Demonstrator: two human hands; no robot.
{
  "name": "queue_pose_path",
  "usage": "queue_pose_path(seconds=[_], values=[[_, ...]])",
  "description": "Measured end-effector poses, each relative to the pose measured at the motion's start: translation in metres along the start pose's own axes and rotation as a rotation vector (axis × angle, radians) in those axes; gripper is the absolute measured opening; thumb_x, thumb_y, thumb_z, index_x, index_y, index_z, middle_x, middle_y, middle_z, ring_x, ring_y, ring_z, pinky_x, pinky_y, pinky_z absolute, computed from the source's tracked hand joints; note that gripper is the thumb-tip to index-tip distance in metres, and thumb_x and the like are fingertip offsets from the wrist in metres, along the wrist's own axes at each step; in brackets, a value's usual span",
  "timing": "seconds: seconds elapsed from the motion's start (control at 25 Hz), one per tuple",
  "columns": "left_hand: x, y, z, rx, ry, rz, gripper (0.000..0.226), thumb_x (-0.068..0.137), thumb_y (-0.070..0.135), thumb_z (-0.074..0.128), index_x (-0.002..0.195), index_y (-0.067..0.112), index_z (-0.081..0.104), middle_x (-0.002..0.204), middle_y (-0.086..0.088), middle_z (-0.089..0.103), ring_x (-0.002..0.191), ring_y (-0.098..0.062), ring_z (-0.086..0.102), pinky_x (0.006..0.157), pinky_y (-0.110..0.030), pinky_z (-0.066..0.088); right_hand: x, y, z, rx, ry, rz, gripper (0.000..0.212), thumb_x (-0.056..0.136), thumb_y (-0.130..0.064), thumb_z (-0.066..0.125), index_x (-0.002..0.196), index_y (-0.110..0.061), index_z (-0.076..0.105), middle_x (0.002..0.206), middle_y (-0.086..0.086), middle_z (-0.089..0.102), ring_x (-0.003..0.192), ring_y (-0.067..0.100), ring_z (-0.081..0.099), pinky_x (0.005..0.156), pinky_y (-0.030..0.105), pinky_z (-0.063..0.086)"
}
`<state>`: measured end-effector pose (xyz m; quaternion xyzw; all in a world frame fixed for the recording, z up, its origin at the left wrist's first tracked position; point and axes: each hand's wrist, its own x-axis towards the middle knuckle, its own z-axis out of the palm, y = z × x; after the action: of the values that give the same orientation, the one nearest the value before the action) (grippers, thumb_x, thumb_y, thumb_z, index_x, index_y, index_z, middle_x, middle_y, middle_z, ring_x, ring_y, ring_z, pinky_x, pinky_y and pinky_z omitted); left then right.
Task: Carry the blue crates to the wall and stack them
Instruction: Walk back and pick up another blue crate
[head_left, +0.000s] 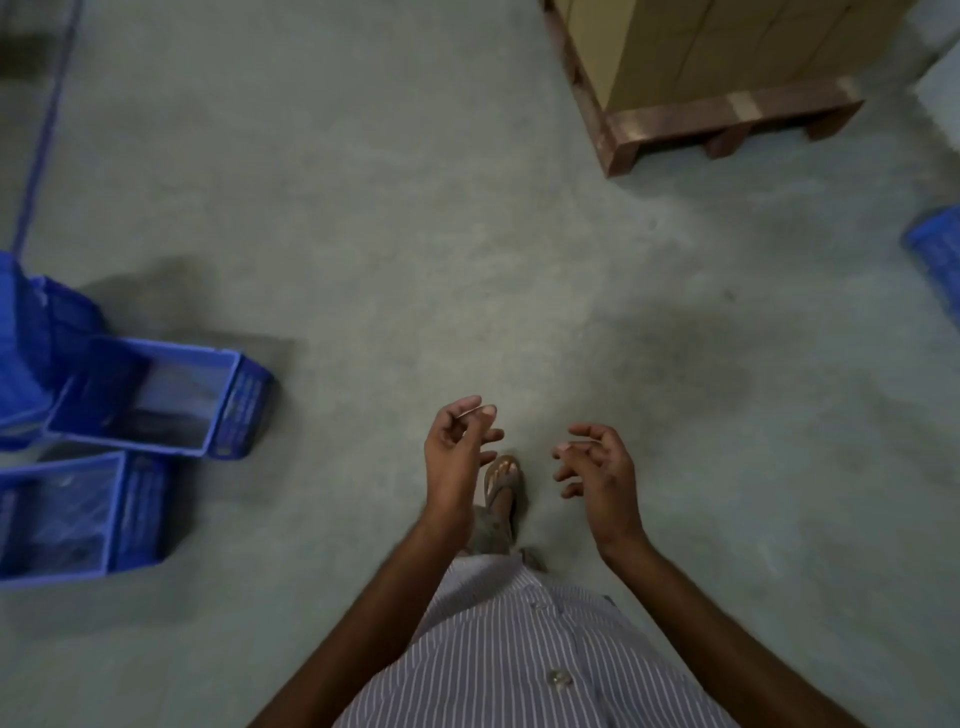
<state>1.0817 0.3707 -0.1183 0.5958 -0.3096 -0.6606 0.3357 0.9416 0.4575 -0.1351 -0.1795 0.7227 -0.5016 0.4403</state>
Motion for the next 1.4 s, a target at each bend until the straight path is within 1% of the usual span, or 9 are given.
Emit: queue_pose_path(seconds=[0.12, 0.24, 0.36, 0.48, 0.64, 0.8, 1.0, 1.16, 1.4], values=[[-0.042, -0.021, -0.061, -0.027, 0.071, 0.013, 0.026, 0.094, 0.020, 0.070, 0.119, 0.014, 0.064, 0.109, -0.010, 0.073, 0.085, -0.016, 0.073, 0.063, -0.022, 0.055, -0.047, 0.020, 0.034, -0.016, -0.047, -0.005, 0.019, 0.091, -0.009, 0.066, 0.109, -0.015, 0.061, 0.089, 0.015, 0.071, 0.064, 0.017, 0.063, 0.053, 0.032, 0.049], [-0.071, -0.033, -0.138, -0.050, 0.134, 0.062, 0.026, 0.095, 0.021, 0.070, 0.119, 0.016, 0.064, 0.108, -0.009, 0.074, 0.086, -0.018, 0.073, 0.066, -0.023, 0.055, -0.099, 0.034, 0.079, -0.050, -0.100, -0.072, 0.020, 0.090, -0.011, 0.067, 0.108, -0.016, 0.061, 0.087, 0.014, 0.069, 0.064, 0.019, 0.063, 0.052, 0.031, 0.049], [-0.083, -0.035, -0.220, -0.144, 0.230, 0.048, 0.024, 0.095, 0.021, 0.068, 0.118, 0.019, 0.063, 0.108, -0.005, 0.075, 0.088, -0.021, 0.073, 0.068, -0.026, 0.053, -0.138, 0.047, 0.132, -0.076, -0.140, -0.113, 0.024, 0.085, -0.019, 0.068, 0.108, -0.018, 0.061, 0.084, 0.014, 0.069, 0.064, 0.018, 0.062, 0.052, 0.030, 0.048], [-0.093, -0.030, -0.320, -0.185, 0.284, 0.091, 0.024, 0.096, 0.019, 0.067, 0.119, 0.018, 0.062, 0.105, -0.003, 0.075, 0.084, -0.016, 0.072, 0.069, -0.027, 0.051, -0.177, 0.061, 0.209, -0.085, -0.151, -0.156, 0.026, 0.082, -0.020, 0.066, 0.107, -0.017, 0.060, 0.083, 0.010, 0.068, 0.063, 0.016, 0.060, 0.050, 0.030, 0.046], [-0.101, -0.014, -0.464, -0.221, 0.414, 0.151, 0.017, 0.096, 0.019, 0.067, 0.112, 0.021, 0.063, 0.103, -0.005, 0.074, 0.080, -0.014, 0.070, 0.066, -0.025, 0.050, -0.241, 0.082, 0.337, -0.044, -0.171, -0.151, 0.023, 0.088, -0.007, 0.066, 0.109, -0.015, 0.059, 0.082, 0.012, 0.065, 0.059, 0.017, 0.058, 0.049, 0.027, 0.044], [-0.099, 0.006, -0.571, -0.275, 0.538, 0.173, 0.012, 0.096, 0.017, 0.065, 0.105, 0.025, 0.063, 0.099, -0.001, 0.073, 0.075, -0.011, 0.069, 0.063, -0.021, 0.049, -0.289, 0.079, 0.443, -0.093, -0.331, -0.160, 0.029, 0.083, -0.015, 0.067, 0.111, -0.013, 0.058, 0.084, 0.013, 0.065, 0.060, 0.016, 0.059, 0.048, 0.027, 0.045], [-0.063, 0.028, -0.657, -0.290, 0.593, 0.152, 0.012, 0.096, 0.020, 0.066, 0.107, 0.022, 0.063, 0.098, 0.001, 0.073, 0.078, -0.012, 0.069, 0.066, -0.024, 0.050, -0.293, 0.074, 0.556, -0.121, -0.411, -0.158, 0.029, 0.079, -0.024, 0.068, 0.106, -0.019, 0.059, 0.083, 0.013, 0.065, 0.059, 0.018, 0.059, 0.050, 0.029, 0.045], [-0.016, 0.054, -0.726, -0.263, 0.647, 0.149, 0.012, 0.097, 0.020, 0.065, 0.109, 0.020, 0.064, 0.106, -0.009, 0.074, 0.081, -0.016, 0.069, 0.067, -0.026, 0.049, -0.279, 0.075, 0.646, -0.136, -0.463, -0.129, 0.028, 0.079, -0.026, 0.068, 0.105, -0.020, 0.059, 0.084, 0.014, 0.065, 0.061, 0.020, 0.059, 0.049, 0.028, 0.044], [0.029, 0.107, -0.831, -0.277, 0.702, 0.168, 0.014, 0.097, 0.017, 0.065, 0.111, 0.015, 0.063, 0.108, -0.012, 0.075, 0.082, -0.017, 0.067, 0.057, -0.016, 0.049, -0.277, 0.062, 0.772, -0.156, -0.506, -0.115, 0.027, 0.083, -0.024, 0.067, 0.107, -0.016, 0.059, 0.086, 0.024, 0.066, 0.060, 0.018, 0.058, 0.048, 0.026, 0.044]])
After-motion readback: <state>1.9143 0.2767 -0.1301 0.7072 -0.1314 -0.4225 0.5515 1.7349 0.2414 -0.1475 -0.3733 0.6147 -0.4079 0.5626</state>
